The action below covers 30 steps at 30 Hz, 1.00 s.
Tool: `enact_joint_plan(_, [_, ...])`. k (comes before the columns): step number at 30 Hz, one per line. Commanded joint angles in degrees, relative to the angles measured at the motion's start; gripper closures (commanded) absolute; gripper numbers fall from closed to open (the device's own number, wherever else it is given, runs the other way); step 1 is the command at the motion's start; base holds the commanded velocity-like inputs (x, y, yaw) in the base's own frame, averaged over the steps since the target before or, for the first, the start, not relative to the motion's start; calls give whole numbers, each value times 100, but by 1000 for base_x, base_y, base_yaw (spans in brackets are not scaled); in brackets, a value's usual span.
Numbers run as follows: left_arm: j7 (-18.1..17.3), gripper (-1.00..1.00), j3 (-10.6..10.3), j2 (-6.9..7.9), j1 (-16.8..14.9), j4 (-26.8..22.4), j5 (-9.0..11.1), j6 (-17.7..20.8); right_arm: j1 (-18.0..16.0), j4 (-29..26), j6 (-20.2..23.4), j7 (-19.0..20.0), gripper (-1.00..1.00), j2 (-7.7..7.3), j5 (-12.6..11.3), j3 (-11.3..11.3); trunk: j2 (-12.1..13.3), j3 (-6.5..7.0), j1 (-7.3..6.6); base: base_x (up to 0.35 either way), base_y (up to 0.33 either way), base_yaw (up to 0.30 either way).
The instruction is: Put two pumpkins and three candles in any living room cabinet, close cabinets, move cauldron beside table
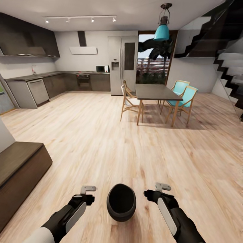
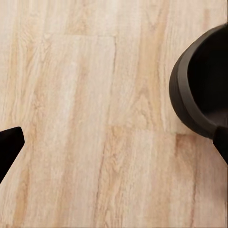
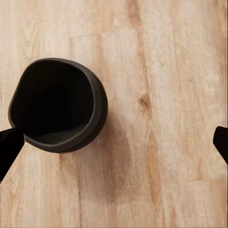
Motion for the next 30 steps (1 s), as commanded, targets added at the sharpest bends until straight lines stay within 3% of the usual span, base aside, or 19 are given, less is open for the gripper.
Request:
enact_joint_plan(1, [59, -100, -35, 9, -5, -14, 59, 12, -4, -5, 11, -55, -100, -1, -60, 13, -3, -6, 2, 229, -214, -117])
enact_joint_plan(8, [33, -100, -35, 6, -5, -14, 67, 25, 2, -1, 11, -54, -100, 13, -33, 33, -3, -6, 2, 229, -212, -38])
enact_joint_plan(13, [7, -100, -28, -37, -5, 5, 74, 76, -1, 46, 36, -103, -100, 40, -42, 420, -3, -6, 2, 225, -137, -4])
enact_joint_plan(17, [-148, -100, -27, -98, -5, 16, 82, 151, -4, 186, 79, -134, -100, 241, -43, 572, -3, -6, 2, 242, -30, -1])
enact_joint_plan(22, [-292, -100, 10, -146, -17, 41, 172, 559, -40, 397, 269, -156, -100, 483, -48, 736, -3, -6, 2, 77, -7, 0])
enact_joint_plan(24, [-341, -100, 17, -150, -39, 53, 312, 721, -75, 460, 372, -157, -100, 509, -52, 752, -3, -6, 2, 25, -2, 0])
enact_joint_plan(25, [-377, -100, 17, -151, -112, 95, 662, 1022, -200, 610, 529, -158, -100, 557, -56, 766, -3, -6, 2, 11, -1, 0])
enact_joint_plan(27, [-393, -100, 22, -147, -297, 246, 990, 1240, -369, 936, 611, -159, -100, 625, -59, 773, -3, -6, 2, 7, -1, 0])
enact_joint_plan(30, [-448, -100, 15, -153, -557, 802, 1237, 1327, -578, 1571, 585, -166, -100, 693, -56, 781, -3, -6, 2, 3, 0, 0])
